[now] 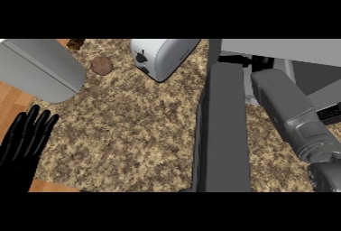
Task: Pick up the milk, place it into the microwave and close the microwave
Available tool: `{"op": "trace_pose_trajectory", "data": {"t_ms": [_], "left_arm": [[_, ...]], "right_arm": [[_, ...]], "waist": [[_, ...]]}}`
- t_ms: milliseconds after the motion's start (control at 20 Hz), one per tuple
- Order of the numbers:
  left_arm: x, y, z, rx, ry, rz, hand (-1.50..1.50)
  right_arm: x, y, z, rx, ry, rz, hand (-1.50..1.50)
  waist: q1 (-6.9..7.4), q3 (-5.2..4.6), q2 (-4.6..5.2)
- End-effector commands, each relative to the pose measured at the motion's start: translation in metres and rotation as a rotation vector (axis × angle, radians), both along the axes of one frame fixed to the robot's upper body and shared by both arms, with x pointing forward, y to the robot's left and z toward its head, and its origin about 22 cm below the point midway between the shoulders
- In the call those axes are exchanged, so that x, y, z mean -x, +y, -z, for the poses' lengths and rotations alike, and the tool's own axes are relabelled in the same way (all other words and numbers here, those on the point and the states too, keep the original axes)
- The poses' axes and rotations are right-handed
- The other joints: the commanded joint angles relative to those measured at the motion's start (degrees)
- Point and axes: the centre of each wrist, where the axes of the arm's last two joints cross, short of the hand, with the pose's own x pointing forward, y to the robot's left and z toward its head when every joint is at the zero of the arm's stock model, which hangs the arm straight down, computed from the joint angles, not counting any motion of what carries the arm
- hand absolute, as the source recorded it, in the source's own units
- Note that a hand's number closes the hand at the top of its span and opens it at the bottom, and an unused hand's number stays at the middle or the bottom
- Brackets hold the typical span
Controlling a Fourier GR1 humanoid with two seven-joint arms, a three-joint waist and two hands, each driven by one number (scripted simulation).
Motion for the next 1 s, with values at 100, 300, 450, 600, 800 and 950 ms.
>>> {"op": "trace_pose_trajectory", "data": {"t_ms": [100,300,450,600,800,950], "left_arm": [[-0.001,-0.004,0.003,-0.01,0.005,0.019,-1.5],[-0.005,-0.014,0.001,-0.02,0.005,0.033,-1.5],[-0.002,-0.013,0.004,-0.034,0.013,0.026,-1.5],[-0.001,-0.026,0.002,-0.018,0.011,0.02,-1.5],[-0.005,-0.037,-0.003,-0.014,0.007,0.056,-1.5],[-0.002,-0.033,0.001,-0.004,-0.003,0.057,-1.5]], "right_arm": [[0.007,-0.004,0.017,-0.056,0.027,-0.024,-1.5],[0.007,-0.013,0.015,-0.035,0.026,-0.02,-1.5],[0.009,-0.015,0.018,-0.052,0.029,-0.009,-1.5],[0.016,-0.031,0.029,-0.046,0.04,-0.034,-1.5],[0.013,-0.028,0.025,-0.074,0.038,-0.065,-1.5],[0.018,-0.043,0.031,-0.088,0.049,-0.086,-1.5]], "waist": [[-0.27,-0.03,-0.15],[-0.91,-0.05,-0.38],[-0.89,-0.06,-0.66],[-2.11,-0.01,-1.17],[-2.4,0.01,-1.31],[-2.32,-0.04,-1.37]]}}
